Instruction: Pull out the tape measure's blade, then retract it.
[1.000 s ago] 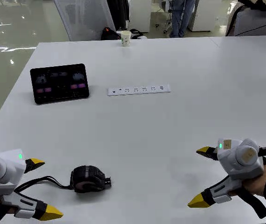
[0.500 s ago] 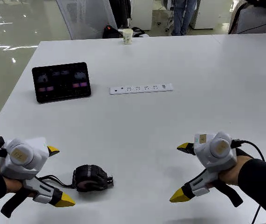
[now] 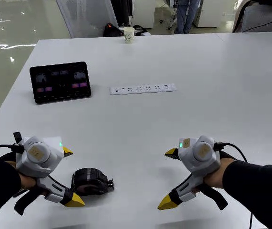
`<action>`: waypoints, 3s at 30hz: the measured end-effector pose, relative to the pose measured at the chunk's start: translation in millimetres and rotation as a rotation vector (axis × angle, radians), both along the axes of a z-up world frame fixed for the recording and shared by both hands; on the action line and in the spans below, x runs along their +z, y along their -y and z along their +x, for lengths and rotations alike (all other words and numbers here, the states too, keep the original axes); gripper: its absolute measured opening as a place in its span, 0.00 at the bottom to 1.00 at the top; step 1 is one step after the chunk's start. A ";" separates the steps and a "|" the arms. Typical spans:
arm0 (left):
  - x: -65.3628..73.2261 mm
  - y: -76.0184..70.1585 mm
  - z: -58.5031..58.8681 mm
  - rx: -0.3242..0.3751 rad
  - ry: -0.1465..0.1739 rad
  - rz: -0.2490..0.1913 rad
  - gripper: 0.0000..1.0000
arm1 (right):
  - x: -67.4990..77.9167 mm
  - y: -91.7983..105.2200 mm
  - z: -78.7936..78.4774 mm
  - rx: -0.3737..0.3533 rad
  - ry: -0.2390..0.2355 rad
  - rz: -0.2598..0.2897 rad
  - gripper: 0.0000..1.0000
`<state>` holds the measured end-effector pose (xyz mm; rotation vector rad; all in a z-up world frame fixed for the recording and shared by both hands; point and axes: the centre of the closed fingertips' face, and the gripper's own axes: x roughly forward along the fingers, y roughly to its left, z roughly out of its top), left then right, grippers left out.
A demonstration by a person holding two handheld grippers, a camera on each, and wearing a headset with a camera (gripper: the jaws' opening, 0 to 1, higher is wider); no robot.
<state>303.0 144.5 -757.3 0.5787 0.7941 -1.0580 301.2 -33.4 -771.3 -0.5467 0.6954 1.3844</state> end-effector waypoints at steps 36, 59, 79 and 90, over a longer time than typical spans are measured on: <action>-20.0 31.0 2.8 -0.153 0.009 0.151 0.32 | -4.7 -84.4 6.0 0.146 0.054 -0.008 0.67; -22.5 31.0 1.7 -0.102 0.029 0.146 0.32 | -34.9 -121.2 -5.6 0.212 0.075 -0.044 0.33; -24.3 31.0 1.9 -0.153 -0.010 0.106 0.33 | -38.3 -125.9 -5.8 0.259 0.077 -0.090 0.12; -24.4 30.9 3.0 -0.145 -0.018 0.094 0.33 | -38.0 -124.3 -5.7 0.293 0.076 -0.056 0.11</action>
